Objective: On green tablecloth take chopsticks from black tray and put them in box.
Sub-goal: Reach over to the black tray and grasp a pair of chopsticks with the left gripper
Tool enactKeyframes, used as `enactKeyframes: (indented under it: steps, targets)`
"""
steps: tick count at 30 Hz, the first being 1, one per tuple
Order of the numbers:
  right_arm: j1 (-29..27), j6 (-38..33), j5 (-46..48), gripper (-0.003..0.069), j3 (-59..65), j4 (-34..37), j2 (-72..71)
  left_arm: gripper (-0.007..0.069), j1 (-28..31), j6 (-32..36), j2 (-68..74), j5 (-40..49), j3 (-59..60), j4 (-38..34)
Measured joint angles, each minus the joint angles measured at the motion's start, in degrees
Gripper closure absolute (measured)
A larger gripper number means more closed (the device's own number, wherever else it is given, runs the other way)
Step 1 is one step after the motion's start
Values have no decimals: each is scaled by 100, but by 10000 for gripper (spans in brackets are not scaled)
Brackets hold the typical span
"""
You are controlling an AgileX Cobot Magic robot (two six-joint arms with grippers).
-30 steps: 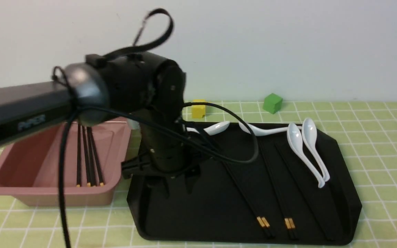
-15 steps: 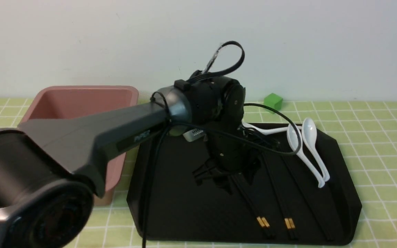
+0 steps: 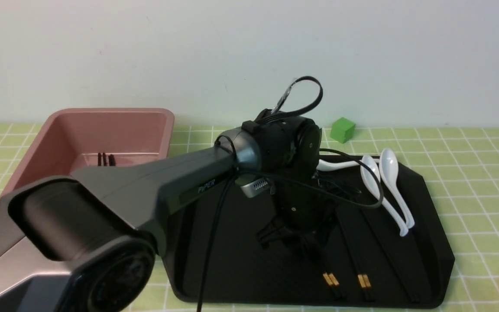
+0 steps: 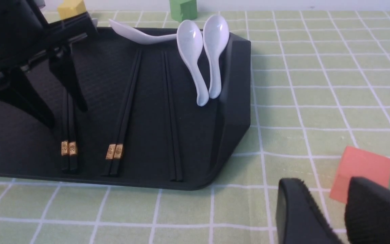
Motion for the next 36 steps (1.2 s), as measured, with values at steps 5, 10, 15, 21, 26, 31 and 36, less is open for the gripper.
enactKeyframes:
  steps: [5, 10, 15, 21, 26, 31, 36]
  targets:
    - [0, 0, 0, 419, 0, 0, 0, 308, 0, 148, 36, 259, -47, -55]
    - [0, 0, 0, 419, 0, -6, 0, 420, 0, 287, 36, 683, -47, -57]
    - [0, 0, 0, 419, 0, -6, 0, 473, 0, 300, 36, 748, -47, -51]
    - [0, 0, 0, 419, 0, -6, 0, 482, 0, 470, 36, 709, -47, -10]
    - [0, 0, 0, 419, 0, -6, 0, 502, 0, 821, 36, 692, -47, 112]
    - [0, 0, 0, 419, 0, -6, 0, 504, 0, 1078, -24, 711, -47, 217]
    - [0, 0, 0, 419, 0, -6, 0, 505, 0, 1307, -259, 994, -63, 400]
